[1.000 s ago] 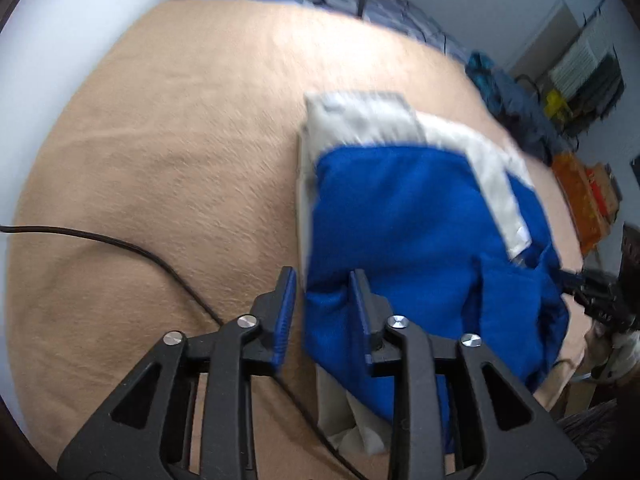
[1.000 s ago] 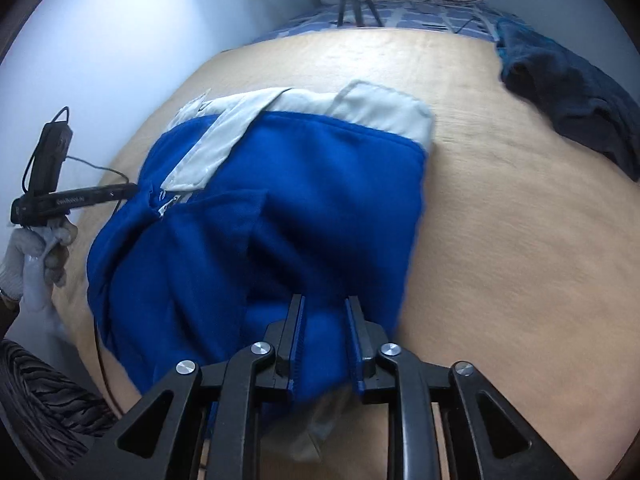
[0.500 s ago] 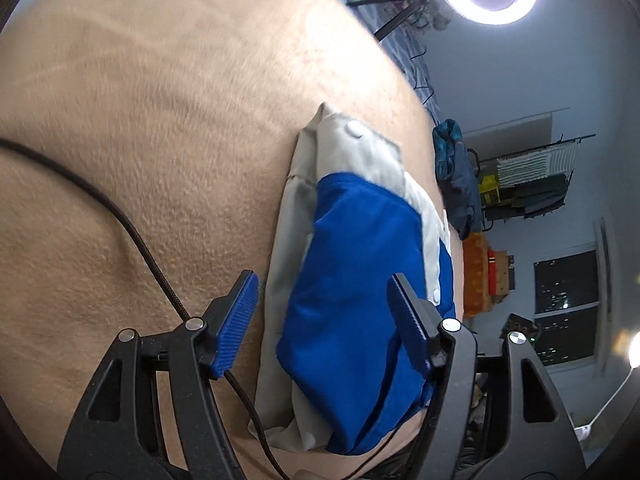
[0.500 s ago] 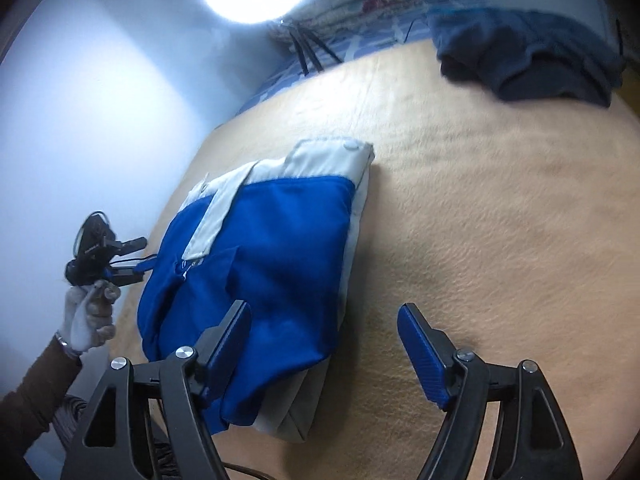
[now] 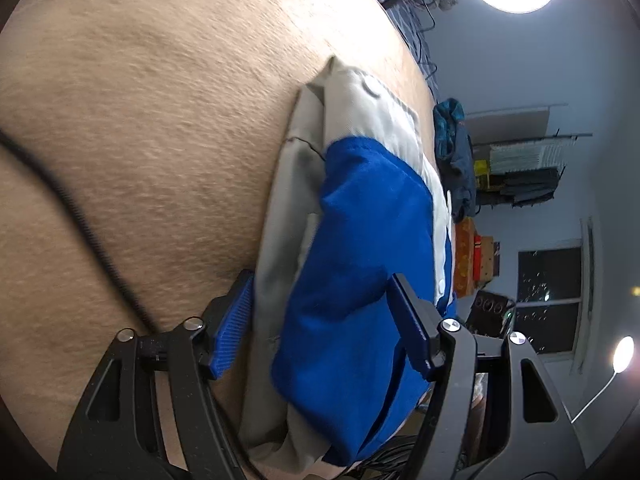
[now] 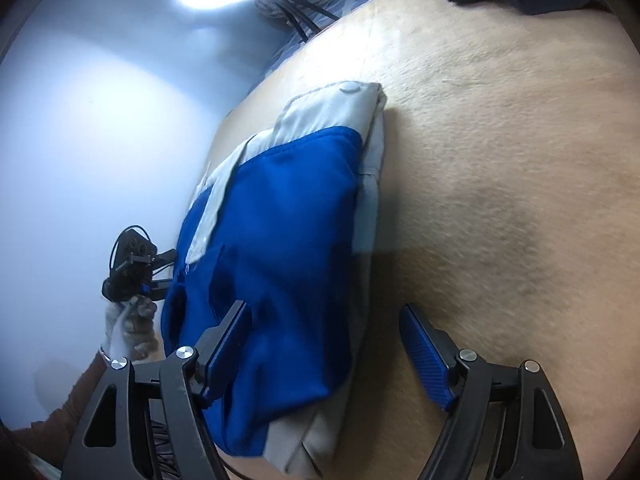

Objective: Fold large clothes
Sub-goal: 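Press the folded bundle flat with both open grippers, then grasp the bundle's blue edge with both grippers side by side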

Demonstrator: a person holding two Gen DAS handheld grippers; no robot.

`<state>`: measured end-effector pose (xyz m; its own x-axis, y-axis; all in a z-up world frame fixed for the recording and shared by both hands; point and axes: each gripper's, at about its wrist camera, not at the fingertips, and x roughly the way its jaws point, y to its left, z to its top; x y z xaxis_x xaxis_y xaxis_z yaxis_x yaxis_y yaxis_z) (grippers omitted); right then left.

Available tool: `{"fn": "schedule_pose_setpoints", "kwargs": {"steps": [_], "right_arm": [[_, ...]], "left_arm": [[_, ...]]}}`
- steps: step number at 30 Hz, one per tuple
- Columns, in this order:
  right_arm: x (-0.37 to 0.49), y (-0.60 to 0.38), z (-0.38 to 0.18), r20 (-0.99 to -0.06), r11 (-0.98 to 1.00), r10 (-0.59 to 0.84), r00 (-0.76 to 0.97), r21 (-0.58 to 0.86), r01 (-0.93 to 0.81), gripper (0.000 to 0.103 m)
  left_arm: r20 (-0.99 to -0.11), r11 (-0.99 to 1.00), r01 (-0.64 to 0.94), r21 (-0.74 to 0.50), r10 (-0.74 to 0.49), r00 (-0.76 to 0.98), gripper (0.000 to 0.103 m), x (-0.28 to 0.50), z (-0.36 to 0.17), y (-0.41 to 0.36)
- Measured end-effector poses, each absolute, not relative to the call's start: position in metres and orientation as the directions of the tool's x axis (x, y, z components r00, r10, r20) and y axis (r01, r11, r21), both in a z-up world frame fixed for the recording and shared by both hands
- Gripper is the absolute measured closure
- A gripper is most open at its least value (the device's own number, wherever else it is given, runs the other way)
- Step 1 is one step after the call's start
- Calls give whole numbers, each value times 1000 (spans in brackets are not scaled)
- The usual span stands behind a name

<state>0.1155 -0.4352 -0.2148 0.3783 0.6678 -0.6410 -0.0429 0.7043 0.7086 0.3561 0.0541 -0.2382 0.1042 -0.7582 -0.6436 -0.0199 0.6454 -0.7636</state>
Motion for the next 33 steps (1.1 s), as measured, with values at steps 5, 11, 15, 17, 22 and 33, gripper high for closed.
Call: {"fn": "schedule_pose_setpoints", "kwargs": {"steps": [5,11,15,17,22,33], "right_arm": [[125,-420,-214,-632,700,678,375,711,-69,25],[138,-404,-214,-629,702,676,384,708,-77,30],[138,-399,-212,-650,723,655,385,688,-69,42],[136,-400,-209,-652,723,655,381,688,-66,49],[131,-411,-214,-632,699,681,370,712,-69,54],[131,-396,-192,-701,783,595,393,616,-85,77]], "left_arm": [[-675,680,11,-733,-729,115,35,357,-235,40],[-729,741,56,-669,-669,146,35,354,-227,25],[-740,754,84,-651,-656,148,35,355,-225,18],[-738,751,102,-653,-661,137,37,353,-224,19],[-730,742,113,-661,-671,134,38,350,-227,30],[-749,781,166,-602,-624,221,71,347,-202,7]]}}
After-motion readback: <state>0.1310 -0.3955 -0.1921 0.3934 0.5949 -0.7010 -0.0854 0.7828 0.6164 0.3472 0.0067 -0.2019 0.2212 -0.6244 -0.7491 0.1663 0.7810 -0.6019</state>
